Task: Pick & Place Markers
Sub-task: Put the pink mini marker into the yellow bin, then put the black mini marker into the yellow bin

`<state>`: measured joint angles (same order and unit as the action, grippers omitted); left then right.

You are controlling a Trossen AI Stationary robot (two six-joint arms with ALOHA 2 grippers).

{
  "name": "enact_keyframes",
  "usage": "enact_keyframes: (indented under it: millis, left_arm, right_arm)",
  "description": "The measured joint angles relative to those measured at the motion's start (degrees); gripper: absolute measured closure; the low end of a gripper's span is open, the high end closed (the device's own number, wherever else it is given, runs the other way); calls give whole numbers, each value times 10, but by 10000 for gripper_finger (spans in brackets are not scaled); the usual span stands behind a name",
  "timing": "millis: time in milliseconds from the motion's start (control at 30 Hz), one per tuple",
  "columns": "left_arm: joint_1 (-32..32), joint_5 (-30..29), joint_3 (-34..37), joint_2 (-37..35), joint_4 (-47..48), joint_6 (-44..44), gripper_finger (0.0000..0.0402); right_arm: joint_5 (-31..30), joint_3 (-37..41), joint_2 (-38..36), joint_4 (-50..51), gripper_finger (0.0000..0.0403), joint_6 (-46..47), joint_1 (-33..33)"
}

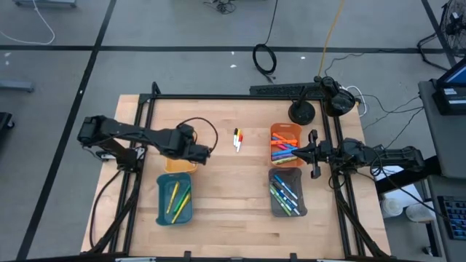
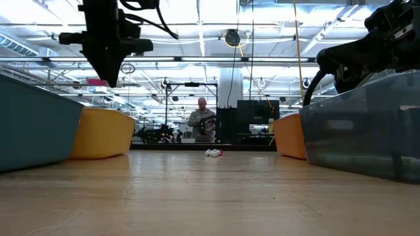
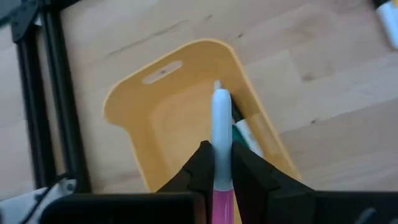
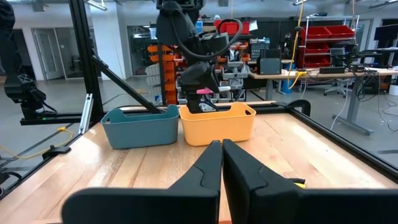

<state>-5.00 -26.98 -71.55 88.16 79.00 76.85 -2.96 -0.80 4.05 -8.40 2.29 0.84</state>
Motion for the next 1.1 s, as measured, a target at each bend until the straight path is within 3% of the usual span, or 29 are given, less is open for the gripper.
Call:
enact_keyframes:
  millis: [500, 700, 867, 1100]
  left_arm:
    - [-8, -1, 0, 0, 2, 30, 258]
    - [-7, -41, 0, 0, -33, -33, 246]
    - [13, -73, 0, 0, -151, -150, 245]
    - [45, -51, 0, 0, -469, -420, 245]
  right_arm:
    - [0, 0, 0, 0, 399, 0, 0]
    - [0, 0, 0, 0, 399, 0, 0]
    - [0, 0, 0, 0, 399, 0, 0]
    - [0, 0, 0, 0, 399, 0, 0]
